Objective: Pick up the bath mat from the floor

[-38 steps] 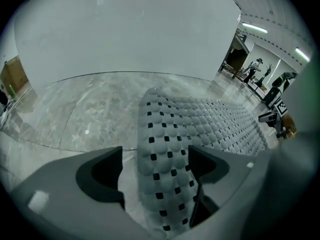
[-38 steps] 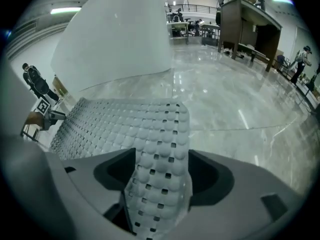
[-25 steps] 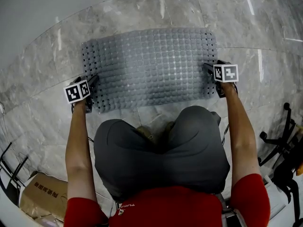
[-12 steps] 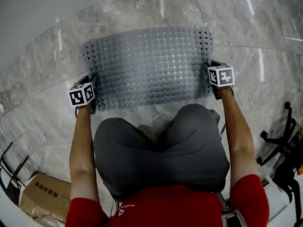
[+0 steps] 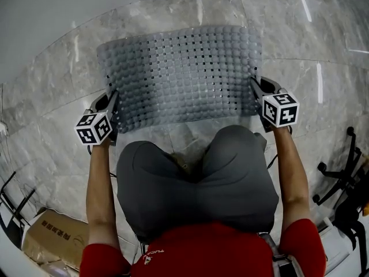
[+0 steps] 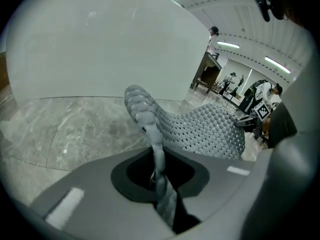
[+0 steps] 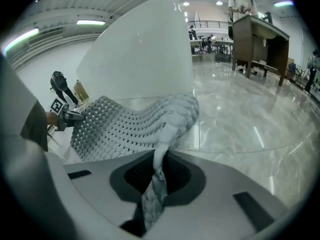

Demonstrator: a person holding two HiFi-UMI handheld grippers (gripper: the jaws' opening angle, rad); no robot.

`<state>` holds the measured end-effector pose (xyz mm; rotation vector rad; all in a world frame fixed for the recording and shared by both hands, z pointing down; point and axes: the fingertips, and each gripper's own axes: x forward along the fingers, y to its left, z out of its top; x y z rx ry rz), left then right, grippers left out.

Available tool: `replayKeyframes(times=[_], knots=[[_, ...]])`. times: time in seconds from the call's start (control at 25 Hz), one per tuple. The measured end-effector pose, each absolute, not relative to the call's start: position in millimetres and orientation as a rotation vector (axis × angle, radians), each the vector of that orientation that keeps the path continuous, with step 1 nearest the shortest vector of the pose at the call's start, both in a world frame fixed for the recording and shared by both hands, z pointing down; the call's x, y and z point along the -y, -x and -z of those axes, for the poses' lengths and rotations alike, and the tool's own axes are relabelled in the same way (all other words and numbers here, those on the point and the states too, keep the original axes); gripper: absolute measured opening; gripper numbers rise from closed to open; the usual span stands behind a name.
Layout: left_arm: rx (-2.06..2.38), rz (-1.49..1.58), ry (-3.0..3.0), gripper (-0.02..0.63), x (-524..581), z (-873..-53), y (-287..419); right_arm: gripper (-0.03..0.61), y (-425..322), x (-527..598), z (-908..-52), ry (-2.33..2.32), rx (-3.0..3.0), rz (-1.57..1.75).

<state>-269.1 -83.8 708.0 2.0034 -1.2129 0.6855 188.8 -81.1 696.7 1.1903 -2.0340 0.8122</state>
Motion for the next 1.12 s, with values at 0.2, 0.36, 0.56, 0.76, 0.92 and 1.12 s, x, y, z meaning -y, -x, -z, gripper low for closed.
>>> replayKeyframes(times=[0.2, 0.36, 0.56, 0.76, 0.92, 1.12], knots=[[1.278, -0.572, -2.098, 0.049, 92.7, -653.7, 262.4, 0.037, -176.5, 96.7, -640.9, -1.254, 2.145, -0.707], [1.38, -0.418, -2.149, 0.049, 98.1, -600.3, 266.2, 0.037, -177.0, 106.4, -589.3, -1.364, 2.24, -0.66], [1.511, -0.311, -2.266, 0.049, 106.7, -518.7, 270.0, 0.035, -178.2, 116.0, -510.0, -1.485, 2.372, -0.574], [1.582, -0.285, -2.371, 0.049, 112.2, -435.5, 266.3, 0.034, -173.5, 120.7, -424.3, -1.533, 2.471, -0.447], [1.614, -0.267, -2.424, 0.049, 117.4, -400.8, 252.1, 0.034, -181.1, 125.4, -390.8, -1.556, 2.503, -0.388], [1.598, -0.255, -2.422, 0.049, 115.2, -389.0, 237.0, 0.034, -192.5, 122.9, -380.1, -1.588, 2.494, -0.41]])
